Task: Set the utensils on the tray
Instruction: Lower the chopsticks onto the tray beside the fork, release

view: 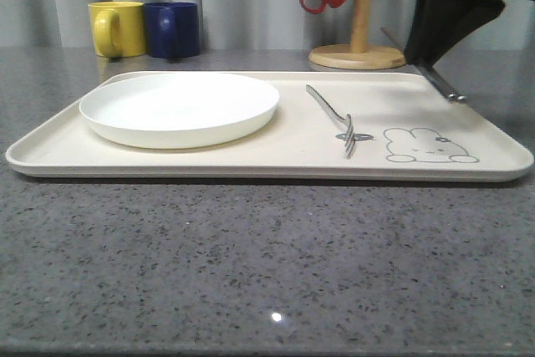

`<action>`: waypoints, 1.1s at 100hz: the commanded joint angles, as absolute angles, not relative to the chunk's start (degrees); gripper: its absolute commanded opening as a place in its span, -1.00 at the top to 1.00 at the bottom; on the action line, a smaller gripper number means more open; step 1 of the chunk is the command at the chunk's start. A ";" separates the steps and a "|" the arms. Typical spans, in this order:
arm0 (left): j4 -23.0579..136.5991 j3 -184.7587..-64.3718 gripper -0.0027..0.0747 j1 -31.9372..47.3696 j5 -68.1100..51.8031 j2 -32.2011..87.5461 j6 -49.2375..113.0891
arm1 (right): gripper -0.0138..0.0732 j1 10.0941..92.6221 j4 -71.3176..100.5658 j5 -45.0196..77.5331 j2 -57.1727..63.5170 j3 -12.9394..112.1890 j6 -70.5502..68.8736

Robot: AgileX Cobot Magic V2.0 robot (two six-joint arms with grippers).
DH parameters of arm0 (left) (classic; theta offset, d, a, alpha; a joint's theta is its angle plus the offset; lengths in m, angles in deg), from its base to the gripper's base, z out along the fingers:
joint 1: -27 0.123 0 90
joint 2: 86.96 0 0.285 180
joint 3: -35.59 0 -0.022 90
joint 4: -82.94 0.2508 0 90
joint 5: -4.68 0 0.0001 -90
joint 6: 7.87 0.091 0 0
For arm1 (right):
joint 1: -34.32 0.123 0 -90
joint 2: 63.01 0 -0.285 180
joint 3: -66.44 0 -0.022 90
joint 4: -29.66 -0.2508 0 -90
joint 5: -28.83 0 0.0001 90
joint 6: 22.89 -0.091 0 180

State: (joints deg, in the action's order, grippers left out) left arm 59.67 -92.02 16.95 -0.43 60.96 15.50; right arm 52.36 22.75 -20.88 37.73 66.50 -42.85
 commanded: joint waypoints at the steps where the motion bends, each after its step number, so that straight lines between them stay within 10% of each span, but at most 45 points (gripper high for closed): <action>1: 58.95 -93.50 0.98 16.71 3.10 60.68 15.47 | 0.83 53.50 23.21 -17.56 37.06 68.21 -44.48; 42: 58.95 -93.50 0.98 16.71 3.10 60.68 15.47 | 0.81 54.56 23.14 -16.80 42.22 68.21 -46.03; 80: 58.95 -93.50 0.98 16.71 3.10 60.68 15.47 | 0.05 54.56 22.91 -17.36 42.57 68.26 -46.03; 110: 58.95 -93.50 0.98 16.71 3.10 60.68 15.47 | 0.01 53.36 27.88 -21.04 38.74 71.11 -43.82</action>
State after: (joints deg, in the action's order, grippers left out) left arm 59.58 -92.02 16.95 -0.43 60.96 15.50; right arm 54.47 25.35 -20.83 43.55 68.45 -45.20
